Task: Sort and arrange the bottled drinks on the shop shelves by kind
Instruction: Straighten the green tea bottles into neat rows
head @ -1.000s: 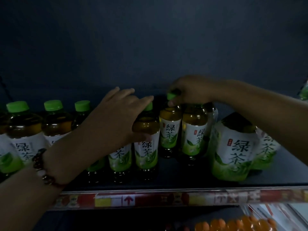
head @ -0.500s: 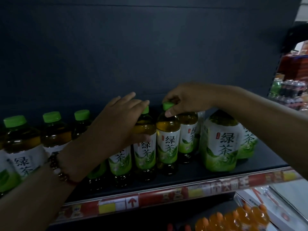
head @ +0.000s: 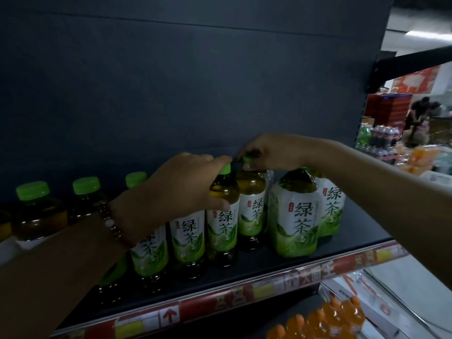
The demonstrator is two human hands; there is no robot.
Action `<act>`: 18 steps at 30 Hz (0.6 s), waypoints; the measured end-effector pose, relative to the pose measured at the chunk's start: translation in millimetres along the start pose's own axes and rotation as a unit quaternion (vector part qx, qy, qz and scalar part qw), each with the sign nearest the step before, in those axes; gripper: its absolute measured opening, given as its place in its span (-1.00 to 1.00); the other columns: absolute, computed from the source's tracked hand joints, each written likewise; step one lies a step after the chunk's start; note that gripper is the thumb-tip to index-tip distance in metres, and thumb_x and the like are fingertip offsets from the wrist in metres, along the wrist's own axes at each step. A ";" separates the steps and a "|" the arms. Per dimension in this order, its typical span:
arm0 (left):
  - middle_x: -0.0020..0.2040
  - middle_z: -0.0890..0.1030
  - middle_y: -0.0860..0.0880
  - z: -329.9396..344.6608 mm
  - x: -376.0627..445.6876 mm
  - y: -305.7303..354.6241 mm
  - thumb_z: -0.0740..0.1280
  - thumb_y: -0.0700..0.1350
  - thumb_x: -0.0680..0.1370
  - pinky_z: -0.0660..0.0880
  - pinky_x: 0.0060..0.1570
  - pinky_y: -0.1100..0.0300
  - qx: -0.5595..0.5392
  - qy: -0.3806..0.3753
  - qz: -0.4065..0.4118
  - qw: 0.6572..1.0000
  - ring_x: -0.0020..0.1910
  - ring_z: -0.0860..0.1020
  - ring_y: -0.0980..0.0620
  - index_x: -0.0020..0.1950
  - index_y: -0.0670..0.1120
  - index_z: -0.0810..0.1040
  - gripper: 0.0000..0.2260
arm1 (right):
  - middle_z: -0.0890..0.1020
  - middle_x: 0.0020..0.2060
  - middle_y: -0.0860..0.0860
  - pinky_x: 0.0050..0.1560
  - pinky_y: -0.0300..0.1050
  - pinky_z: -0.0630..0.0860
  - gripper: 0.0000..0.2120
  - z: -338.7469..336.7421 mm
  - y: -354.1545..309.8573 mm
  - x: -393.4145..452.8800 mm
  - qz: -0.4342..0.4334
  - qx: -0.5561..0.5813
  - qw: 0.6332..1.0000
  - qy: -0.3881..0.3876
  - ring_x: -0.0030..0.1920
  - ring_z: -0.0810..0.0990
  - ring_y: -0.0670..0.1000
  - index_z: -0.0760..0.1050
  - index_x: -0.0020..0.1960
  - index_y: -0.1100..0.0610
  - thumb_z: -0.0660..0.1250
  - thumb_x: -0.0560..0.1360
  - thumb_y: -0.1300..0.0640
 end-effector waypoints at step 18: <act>0.41 0.44 0.06 3.5 -2.8 1.6 0.32 0.42 0.39 0.31 0.23 0.12 0.015 0.017 -0.028 0.999 0.36 0.40 0.02 0.59 0.11 0.05 -0.11 | 0.59 0.21 -0.08 0.02 -0.23 0.39 -0.63 4.1 7.5 -28.4 -0.037 0.038 0.998 0.034 0.06 0.52 -0.18 0.46 0.36 0.00 0.25 0.58 -0.06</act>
Point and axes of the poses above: each hand's wrist, its own x-axis towards the middle knuckle, its own z-axis out of the palm, y = z × x, the point moved 1 cm from there along x, towards the middle knuckle
